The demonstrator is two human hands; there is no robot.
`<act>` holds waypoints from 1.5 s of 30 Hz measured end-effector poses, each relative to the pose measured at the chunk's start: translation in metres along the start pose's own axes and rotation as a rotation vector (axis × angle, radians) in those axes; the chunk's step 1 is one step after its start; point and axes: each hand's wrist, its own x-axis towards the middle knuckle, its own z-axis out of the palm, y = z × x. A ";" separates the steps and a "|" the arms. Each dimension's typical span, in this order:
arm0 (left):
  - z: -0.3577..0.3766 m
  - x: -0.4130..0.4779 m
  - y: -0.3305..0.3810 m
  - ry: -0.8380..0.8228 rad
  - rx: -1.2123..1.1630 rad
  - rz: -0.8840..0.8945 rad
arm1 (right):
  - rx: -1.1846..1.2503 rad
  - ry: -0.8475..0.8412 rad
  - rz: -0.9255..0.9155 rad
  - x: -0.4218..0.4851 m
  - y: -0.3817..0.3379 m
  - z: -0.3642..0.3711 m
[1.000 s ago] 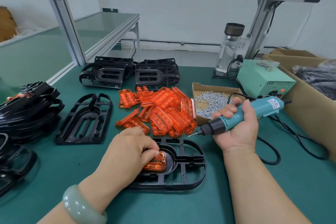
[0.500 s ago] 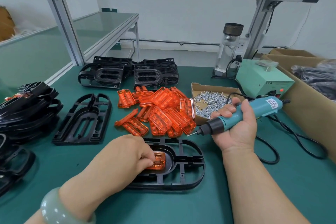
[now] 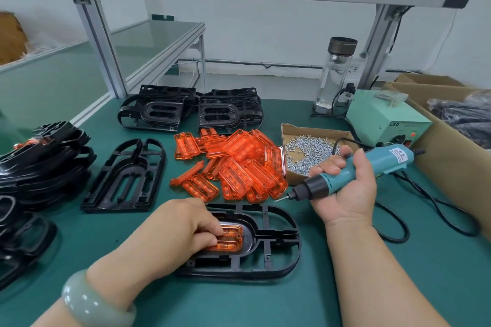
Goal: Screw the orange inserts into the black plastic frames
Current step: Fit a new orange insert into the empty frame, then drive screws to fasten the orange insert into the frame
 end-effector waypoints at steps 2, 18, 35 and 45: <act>-0.002 0.001 -0.001 -0.024 -0.012 0.010 | -0.005 -0.001 -0.004 0.000 0.000 0.000; 0.007 0.017 0.005 -0.100 0.121 0.012 | 0.019 -0.007 -0.025 0.001 -0.005 0.001; 0.006 0.158 0.087 -0.013 0.163 0.177 | 0.012 -0.013 -0.005 0.006 -0.006 0.001; 0.028 0.194 0.094 -0.217 0.384 0.001 | 0.017 -0.031 0.011 0.010 -0.007 0.002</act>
